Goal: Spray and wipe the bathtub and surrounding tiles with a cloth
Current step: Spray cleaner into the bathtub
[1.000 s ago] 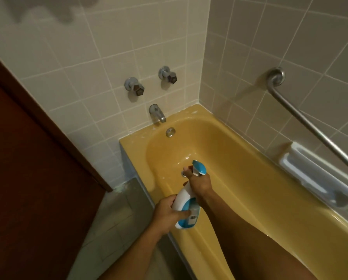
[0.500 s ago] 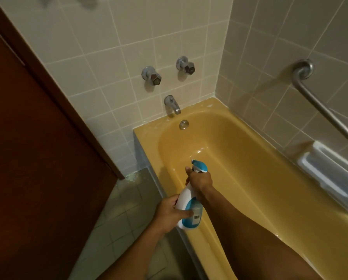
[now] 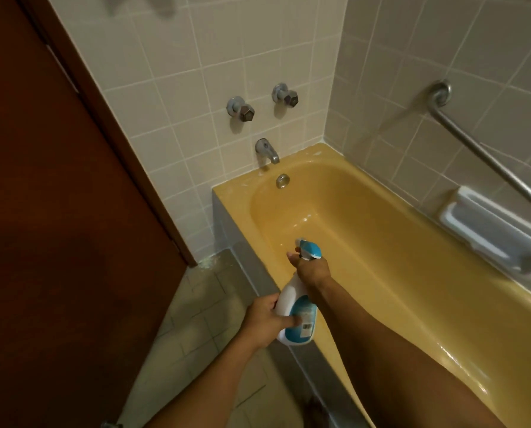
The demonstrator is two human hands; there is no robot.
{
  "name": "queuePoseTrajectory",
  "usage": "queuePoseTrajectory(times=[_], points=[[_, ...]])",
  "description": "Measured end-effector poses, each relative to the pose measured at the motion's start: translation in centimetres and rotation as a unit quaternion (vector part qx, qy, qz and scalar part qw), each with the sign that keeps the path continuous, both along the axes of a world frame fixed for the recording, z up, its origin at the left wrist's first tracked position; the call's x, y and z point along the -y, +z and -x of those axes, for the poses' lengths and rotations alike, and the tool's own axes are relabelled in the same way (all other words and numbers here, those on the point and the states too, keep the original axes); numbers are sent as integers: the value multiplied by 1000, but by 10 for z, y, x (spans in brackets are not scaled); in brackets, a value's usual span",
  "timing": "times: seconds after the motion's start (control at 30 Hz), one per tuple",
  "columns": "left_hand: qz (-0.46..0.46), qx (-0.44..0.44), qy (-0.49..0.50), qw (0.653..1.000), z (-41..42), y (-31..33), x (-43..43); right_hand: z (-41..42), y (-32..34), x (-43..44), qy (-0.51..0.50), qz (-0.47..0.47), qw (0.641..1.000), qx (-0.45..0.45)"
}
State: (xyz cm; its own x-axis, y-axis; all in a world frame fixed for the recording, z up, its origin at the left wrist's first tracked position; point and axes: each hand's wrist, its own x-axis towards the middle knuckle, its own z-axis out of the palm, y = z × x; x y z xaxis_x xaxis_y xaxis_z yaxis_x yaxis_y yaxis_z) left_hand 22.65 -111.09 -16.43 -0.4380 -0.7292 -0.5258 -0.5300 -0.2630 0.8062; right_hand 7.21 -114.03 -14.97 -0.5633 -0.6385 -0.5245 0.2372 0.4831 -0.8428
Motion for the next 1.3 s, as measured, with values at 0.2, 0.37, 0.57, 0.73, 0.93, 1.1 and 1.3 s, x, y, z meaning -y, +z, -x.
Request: queuePoseTrajectory(times=[0.2,0.37,0.57,0.73,0.93,1.1,1.3], points=[[-3,-5,-29,1000,-45,12,-59,-42,11,-72,-62,-17,998,14],[-16,-18,-47,999,-67,13,-101,-59,15,-123,-55,12,998,5],[-53,-27,-71,996,-69,6,-160,-61,-5,-183,-104,-59,993,12],[-67,-26,-105,992,-52,-2,-215,-41,-16,-253,-122,-51,991,19],[-85,-19,-154,984,-15,-22,-295,-10,-33,-351,-198,-67,978,19],[-84,-14,-229,970,21,-37,-360,17,-45,-441,-278,-72,957,35],[-105,5,-318,942,65,-51,-432,42,-61,-539,-391,-80,916,47]])
